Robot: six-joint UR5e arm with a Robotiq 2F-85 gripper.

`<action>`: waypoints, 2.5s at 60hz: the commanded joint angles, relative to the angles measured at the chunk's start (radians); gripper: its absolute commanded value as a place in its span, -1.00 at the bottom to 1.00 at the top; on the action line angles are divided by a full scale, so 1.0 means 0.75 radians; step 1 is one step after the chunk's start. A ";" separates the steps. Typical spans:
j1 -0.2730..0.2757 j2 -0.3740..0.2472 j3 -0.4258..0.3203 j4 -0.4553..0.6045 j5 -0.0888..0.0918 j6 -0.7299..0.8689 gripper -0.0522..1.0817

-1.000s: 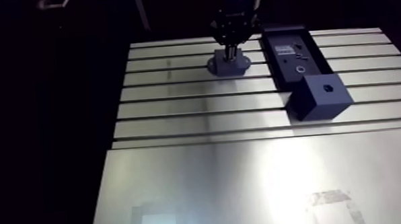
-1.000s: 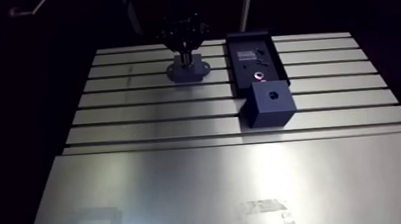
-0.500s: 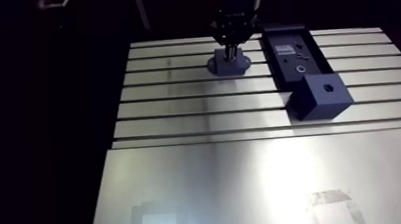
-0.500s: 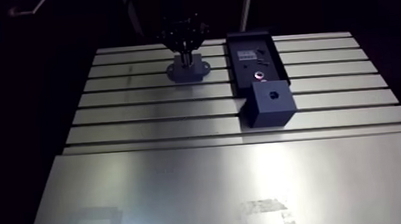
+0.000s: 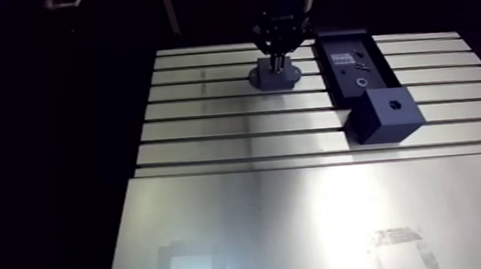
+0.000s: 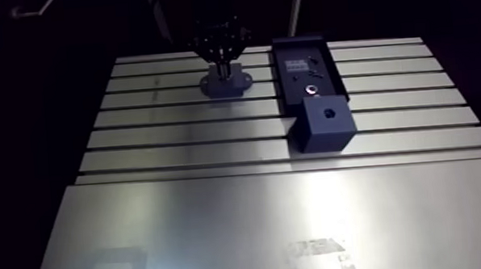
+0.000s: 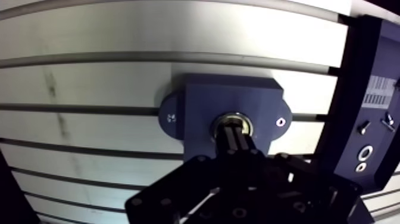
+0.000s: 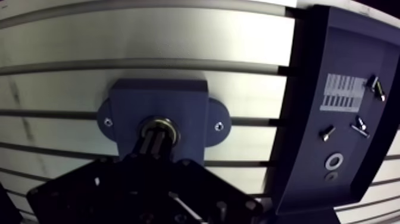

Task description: Pick up the bearing and press it into the housing until flush.

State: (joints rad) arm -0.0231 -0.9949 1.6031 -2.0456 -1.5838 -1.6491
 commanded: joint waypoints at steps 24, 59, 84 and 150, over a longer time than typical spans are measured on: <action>0.000 0.004 0.001 0.000 0.000 -0.001 0.99; 0.010 -0.033 -0.009 0.004 0.002 0.001 0.99; 0.008 -0.148 -0.021 0.141 -0.015 -0.001 -0.90; -0.024 -0.499 -0.326 0.683 -0.041 0.009 -0.90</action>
State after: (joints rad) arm -0.0300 -1.3166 1.3875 -1.5759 -1.6398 -1.6418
